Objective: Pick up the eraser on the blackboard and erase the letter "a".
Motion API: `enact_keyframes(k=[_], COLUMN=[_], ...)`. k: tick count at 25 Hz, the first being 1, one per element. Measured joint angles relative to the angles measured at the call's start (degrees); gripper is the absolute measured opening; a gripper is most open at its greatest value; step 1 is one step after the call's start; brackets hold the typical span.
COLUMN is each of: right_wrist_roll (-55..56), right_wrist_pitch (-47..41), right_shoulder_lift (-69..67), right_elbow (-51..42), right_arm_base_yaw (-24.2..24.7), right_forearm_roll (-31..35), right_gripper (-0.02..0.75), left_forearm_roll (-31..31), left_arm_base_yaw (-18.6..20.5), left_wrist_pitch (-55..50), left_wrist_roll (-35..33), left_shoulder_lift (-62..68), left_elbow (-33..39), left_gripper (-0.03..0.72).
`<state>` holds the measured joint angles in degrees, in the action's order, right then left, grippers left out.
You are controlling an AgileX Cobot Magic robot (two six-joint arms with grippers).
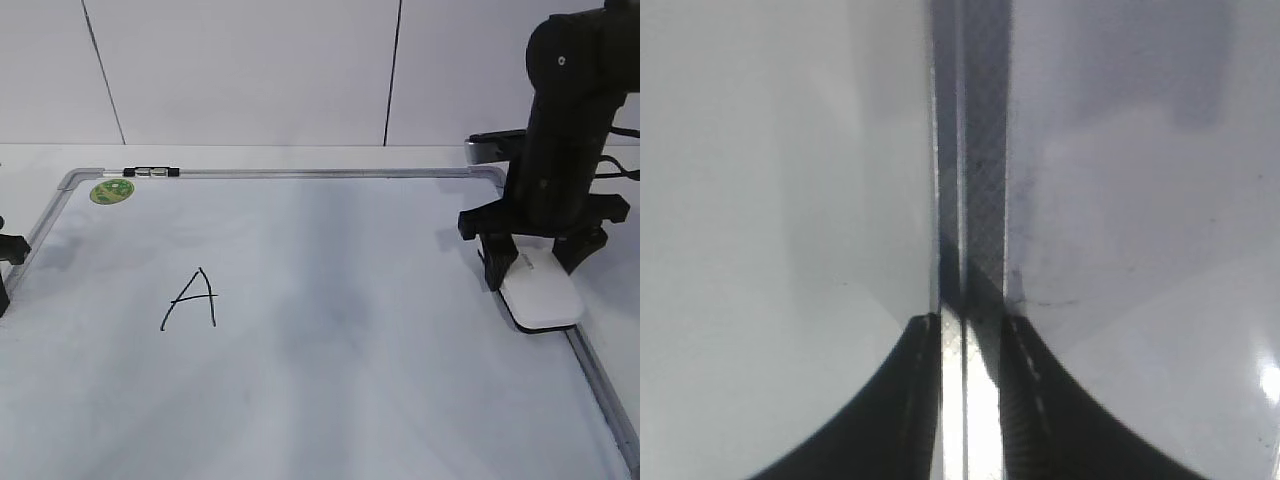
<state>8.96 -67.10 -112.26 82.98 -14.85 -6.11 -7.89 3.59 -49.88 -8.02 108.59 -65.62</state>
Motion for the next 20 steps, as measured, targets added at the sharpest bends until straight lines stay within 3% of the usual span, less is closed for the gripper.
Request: enact_keyframes(k=[11, 20], right_wrist_roll=[1.41, 0.78], right_wrist_pitch=[0.74, 2.01], right_shoulder_lift=[0.00, -0.24], right_elbow=[0.00, 0.00], right_arm_base_yaw=[4.35, 4.68], right_forearm_roll=[0.56, 3.11], right_gripper=[0.524, 0.524], left_forearm_roll=[0.00, 0.00], left_arm_base_yaw=[0.00, 0.00], left_wrist_pitch=[0.00, 0.00], left_wrist_roll=[0.00, 0.00], left_shoulder_lift=[0.00, 0.00], left_elbow=[0.00, 0.00], left_gripper=[0.131, 0.130])
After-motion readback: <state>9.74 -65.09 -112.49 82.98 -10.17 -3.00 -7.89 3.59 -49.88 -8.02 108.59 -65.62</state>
